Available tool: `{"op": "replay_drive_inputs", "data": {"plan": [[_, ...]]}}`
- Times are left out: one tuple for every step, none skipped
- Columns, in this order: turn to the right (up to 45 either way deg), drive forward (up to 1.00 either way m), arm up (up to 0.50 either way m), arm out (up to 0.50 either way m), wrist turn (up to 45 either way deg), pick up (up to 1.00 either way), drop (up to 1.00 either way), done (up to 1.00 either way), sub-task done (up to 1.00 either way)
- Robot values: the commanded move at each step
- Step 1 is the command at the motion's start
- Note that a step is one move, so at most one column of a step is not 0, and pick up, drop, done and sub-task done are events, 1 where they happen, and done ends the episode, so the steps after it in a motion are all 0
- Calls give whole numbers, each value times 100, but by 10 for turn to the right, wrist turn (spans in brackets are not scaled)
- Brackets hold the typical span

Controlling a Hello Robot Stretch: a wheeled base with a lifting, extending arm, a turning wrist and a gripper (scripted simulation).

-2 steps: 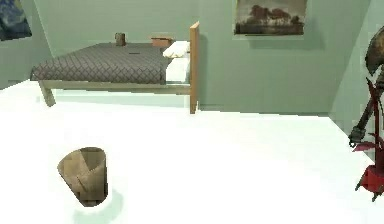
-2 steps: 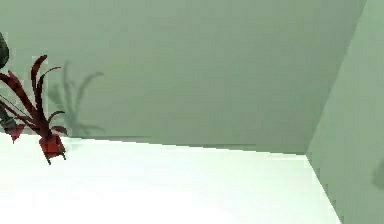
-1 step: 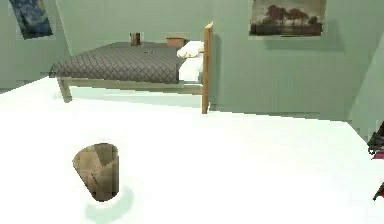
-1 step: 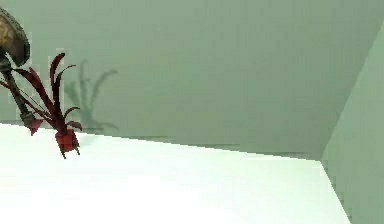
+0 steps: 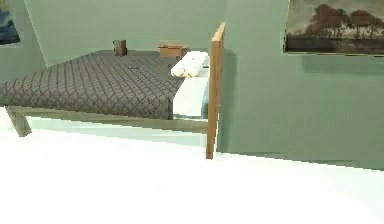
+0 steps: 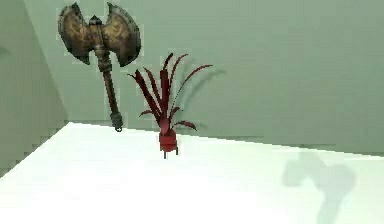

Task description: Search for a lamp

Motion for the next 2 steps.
{"op": "replay_drive_inputs", "data": {"plan": [[0, 55, 0, 0, 0, 0, 0, 0, 0], [-240, 0, 0, 0, 0, 0, 0, 0, 0]]}}
